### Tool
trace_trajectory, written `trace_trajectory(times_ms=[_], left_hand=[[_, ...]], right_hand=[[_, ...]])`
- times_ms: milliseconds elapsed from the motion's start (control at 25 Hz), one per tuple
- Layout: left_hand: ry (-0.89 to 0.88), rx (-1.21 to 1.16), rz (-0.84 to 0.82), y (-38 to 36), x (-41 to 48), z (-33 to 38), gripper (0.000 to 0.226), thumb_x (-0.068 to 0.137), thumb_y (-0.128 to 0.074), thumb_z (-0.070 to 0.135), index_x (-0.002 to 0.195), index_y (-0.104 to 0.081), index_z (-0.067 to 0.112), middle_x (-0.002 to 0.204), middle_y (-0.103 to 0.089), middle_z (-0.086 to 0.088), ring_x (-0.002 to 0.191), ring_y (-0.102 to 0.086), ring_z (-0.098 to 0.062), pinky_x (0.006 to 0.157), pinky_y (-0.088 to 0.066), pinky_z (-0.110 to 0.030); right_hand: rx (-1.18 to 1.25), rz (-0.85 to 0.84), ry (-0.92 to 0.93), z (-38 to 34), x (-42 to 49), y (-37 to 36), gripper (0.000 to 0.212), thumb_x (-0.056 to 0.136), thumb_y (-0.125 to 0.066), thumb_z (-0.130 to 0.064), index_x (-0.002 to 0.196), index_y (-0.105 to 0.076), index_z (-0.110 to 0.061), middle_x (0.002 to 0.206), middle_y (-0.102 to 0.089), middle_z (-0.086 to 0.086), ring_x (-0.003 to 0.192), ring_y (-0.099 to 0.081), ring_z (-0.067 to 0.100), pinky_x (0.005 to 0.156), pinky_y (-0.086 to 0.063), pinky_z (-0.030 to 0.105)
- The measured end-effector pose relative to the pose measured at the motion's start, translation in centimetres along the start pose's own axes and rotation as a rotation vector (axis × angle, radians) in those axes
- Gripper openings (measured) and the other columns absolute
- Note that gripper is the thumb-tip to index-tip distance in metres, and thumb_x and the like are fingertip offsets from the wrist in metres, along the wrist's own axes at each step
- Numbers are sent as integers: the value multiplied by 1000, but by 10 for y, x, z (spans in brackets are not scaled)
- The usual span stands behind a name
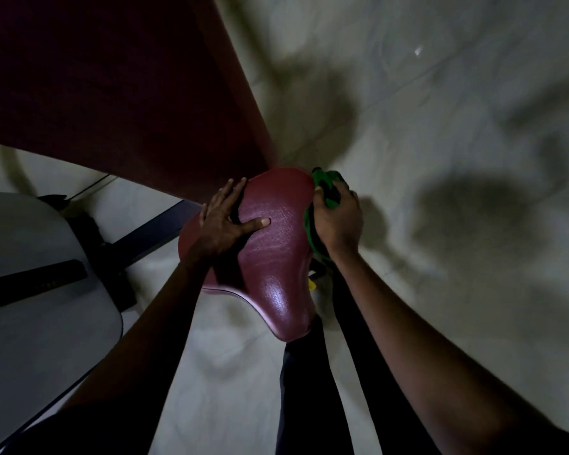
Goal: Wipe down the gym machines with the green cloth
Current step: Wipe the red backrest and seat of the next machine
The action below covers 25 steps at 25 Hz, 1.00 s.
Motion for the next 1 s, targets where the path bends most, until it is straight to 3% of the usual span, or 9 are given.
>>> trace_trajectory(times_ms=[160,360,600,720,880,1000], left_hand=[[11,13,3,1,0,2,94,77,-68,67,154,-19,47,165,-10,13,152,-10,-13,122,-7,-52],[3,2,13,0,0,1,95,76,-68,70,154,-19,47,165,-11,12,152,-10,-14,121,-5,-51],[-22,-39,36,-5,3,-5,93,75,-68,71,153,-19,50,165,-11,11,152,-8,-15,120,1,-51],[-30,-50,54,-7,6,-10,93,74,-67,72,152,-20,51,165,-13,11,152,-10,-15,120,0,-51],[-61,-25,94,-6,10,-10,93,73,-65,75,152,-23,49,164,-18,8,151,-15,-17,120,-2,-51],[-64,-31,95,-7,9,-11,93,74,-65,75,152,-23,49,164,-18,8,151,-14,-17,120,-2,-50]], right_hand=[[-12,-109,-89,4,34,-12,46,92,-57,-49,132,-62,-26,124,-68,4,116,-62,28,94,-49,33],[-7,69,-26,8,-44,0,55,94,-61,-43,142,-49,-19,130,-53,14,116,-51,36,95,-43,39],[-135,164,67,-7,-55,-3,45,91,-64,-37,129,-53,-17,126,-49,15,115,-44,36,94,-40,45],[-13,145,28,5,-62,-1,46,92,-65,-38,130,-51,-17,126,-47,14,114,-45,37,95,-38,41],[-141,66,21,18,-109,-9,52,91,-62,-45,131,-44,-16,126,-45,15,112,-51,38,92,-48,46],[-92,116,49,11,-104,-8,46,91,-63,-42,124,-45,-16,123,-45,13,107,-55,37,87,-51,48]])
Point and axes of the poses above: each hand's wrist, its own x-axis towards the middle knuckle, its own y-axis out of the back of the hand, z = x × y, the point moved 10 cm from there along x, towards the middle knuckle
